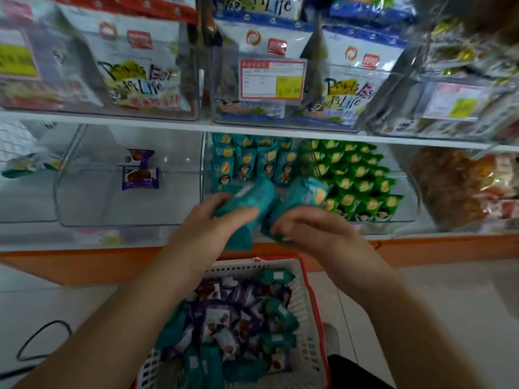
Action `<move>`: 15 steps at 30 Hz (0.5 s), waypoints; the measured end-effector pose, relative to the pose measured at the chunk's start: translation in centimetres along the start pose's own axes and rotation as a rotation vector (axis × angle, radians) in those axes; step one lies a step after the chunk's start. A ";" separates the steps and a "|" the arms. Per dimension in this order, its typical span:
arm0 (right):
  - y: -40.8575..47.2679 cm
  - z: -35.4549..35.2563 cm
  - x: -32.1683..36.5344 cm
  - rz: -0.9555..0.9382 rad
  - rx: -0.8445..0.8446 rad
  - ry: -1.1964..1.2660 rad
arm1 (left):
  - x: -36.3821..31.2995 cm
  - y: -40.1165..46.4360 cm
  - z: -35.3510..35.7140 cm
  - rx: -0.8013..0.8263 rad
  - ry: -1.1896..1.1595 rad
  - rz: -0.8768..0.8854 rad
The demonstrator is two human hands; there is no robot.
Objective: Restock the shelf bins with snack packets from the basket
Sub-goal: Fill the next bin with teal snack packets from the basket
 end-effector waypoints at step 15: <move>15.7 -3.4 -5.0 -0.005 -0.484 -0.119 | -0.1 8.9 1.9 -0.094 0.192 0.127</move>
Point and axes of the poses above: each hand's wrist, its own y-axis towards the middle knuckle, its own z-axis out of the palm, x = y × z, the point moved 10 cm from there along y, towards the middle knuckle, and after that the axes turned 9 degrees about -x, right-handed, at the moved point
